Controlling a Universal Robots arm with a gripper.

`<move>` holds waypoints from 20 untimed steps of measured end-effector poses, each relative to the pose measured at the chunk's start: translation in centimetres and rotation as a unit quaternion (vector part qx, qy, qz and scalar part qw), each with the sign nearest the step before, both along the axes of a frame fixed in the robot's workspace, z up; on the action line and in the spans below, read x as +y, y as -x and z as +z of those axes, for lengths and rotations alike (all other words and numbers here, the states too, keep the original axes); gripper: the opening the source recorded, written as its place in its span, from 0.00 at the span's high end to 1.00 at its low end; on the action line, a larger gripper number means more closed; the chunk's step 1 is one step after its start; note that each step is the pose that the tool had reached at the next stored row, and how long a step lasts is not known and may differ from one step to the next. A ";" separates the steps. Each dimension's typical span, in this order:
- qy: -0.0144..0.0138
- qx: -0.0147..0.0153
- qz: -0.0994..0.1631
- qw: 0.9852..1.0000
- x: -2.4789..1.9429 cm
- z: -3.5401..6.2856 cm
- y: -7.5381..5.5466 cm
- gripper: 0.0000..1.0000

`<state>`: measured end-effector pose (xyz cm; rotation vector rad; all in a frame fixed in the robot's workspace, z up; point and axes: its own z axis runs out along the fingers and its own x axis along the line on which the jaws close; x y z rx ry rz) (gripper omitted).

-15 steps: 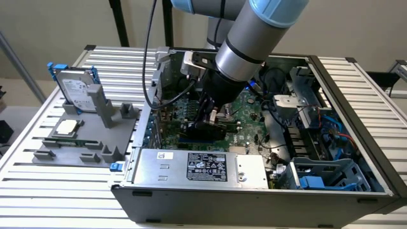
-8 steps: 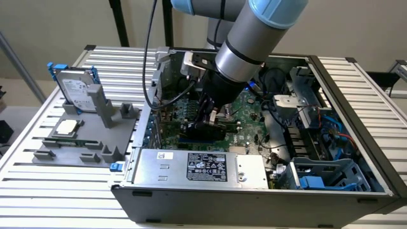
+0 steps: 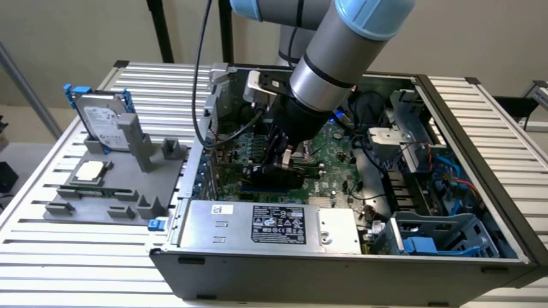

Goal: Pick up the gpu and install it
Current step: 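Insert the gpu into the slot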

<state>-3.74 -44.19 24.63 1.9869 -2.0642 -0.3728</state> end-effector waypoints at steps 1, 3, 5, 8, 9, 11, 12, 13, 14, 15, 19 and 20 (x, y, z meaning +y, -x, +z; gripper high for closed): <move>-0.001 0.000 0.000 1.000 0.02 -0.06 0.0 0.74; -0.002 0.001 0.001 1.000 0.01 -0.06 0.0 0.74; -0.003 0.002 0.002 1.000 0.01 0.00 0.0 0.74; -0.003 0.003 0.003 1.000 0.00 0.00 0.0 0.74; -0.003 0.003 0.003 1.000 0.00 -0.01 0.0 0.74; -0.003 0.003 0.004 1.000 0.00 -0.04 0.0 0.74; -0.003 0.003 0.004 1.000 0.00 -0.06 0.0 0.74; -0.003 0.003 0.004 1.000 0.00 -0.08 0.0 0.74; -0.003 0.003 0.004 1.000 0.00 -0.10 0.0 0.74; -0.003 0.003 0.005 1.000 0.00 -0.13 0.0 0.74; -0.003 0.003 0.006 1.000 0.00 -0.23 0.0 0.74; -0.003 0.003 0.006 1.000 0.00 -0.27 0.0 0.74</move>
